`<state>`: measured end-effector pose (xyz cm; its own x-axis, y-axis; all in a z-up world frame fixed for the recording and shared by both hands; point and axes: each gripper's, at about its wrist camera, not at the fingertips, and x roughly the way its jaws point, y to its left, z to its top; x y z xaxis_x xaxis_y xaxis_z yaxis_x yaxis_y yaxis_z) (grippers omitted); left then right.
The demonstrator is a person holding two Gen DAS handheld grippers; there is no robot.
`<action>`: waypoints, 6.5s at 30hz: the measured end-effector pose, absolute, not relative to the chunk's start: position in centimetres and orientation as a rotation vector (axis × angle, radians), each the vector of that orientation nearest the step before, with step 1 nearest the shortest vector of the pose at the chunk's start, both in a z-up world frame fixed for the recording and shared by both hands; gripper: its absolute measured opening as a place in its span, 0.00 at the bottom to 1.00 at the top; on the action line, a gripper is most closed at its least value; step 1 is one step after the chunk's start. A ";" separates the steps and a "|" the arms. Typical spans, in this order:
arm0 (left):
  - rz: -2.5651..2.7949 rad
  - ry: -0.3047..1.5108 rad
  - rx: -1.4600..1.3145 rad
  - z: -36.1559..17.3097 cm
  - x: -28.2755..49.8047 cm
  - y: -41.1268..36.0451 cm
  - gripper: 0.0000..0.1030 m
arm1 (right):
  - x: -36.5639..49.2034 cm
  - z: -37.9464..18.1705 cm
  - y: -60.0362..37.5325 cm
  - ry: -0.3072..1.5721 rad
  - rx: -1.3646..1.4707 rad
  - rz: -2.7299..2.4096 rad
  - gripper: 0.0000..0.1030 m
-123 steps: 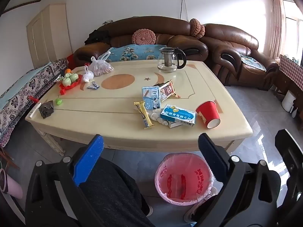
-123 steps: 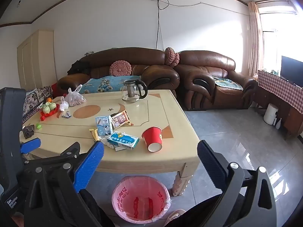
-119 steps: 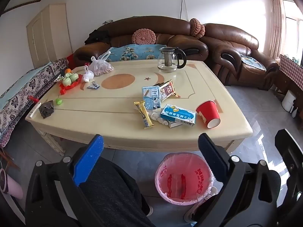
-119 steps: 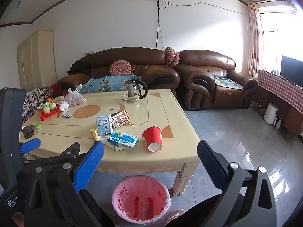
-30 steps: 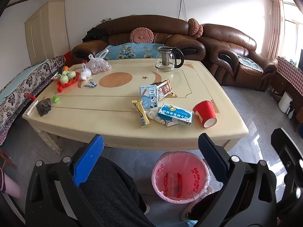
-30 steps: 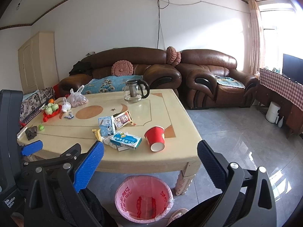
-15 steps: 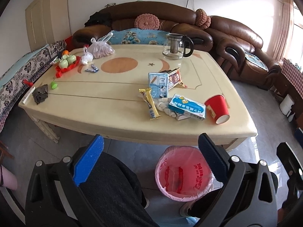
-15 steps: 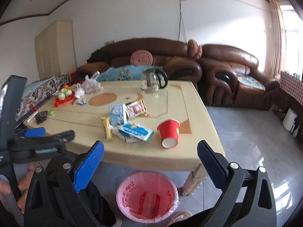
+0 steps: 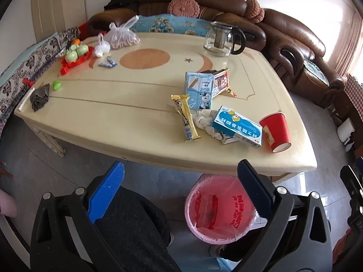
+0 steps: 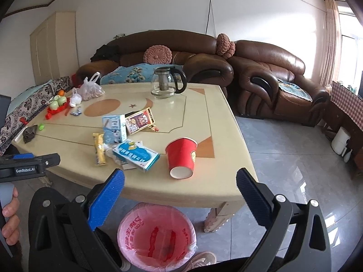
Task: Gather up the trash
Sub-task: 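Grasp the red paper cup with the right tool while the left tool grasps the gold wrapper, then carry the red cup and gold wrapper down over the pink trash bin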
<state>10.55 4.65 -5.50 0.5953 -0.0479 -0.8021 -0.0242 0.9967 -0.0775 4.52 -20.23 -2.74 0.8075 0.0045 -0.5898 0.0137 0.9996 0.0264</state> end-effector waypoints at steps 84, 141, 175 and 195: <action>0.001 1.079 -0.426 -14.8 26.6 7.9 0.21 | 21.8 -15.3 -20.7 0.835 -0.020 0.004 0.57; -0.223 0.890 -0.073 -6.2 9.7 1.8 0.18 | 3.5 -3.6 -15.8 0.623 -0.063 0.075 0.57; -0.408 1.158 0.012 -17.5 9.1 -3.9 0.18 | 3.1 -13.3 -15.6 0.838 -0.030 0.092 0.57; -0.404 1.422 0.039 -29.8 13.0 -5.3 0.18 | 7.6 -24.5 -16.5 1.073 0.005 0.113 0.57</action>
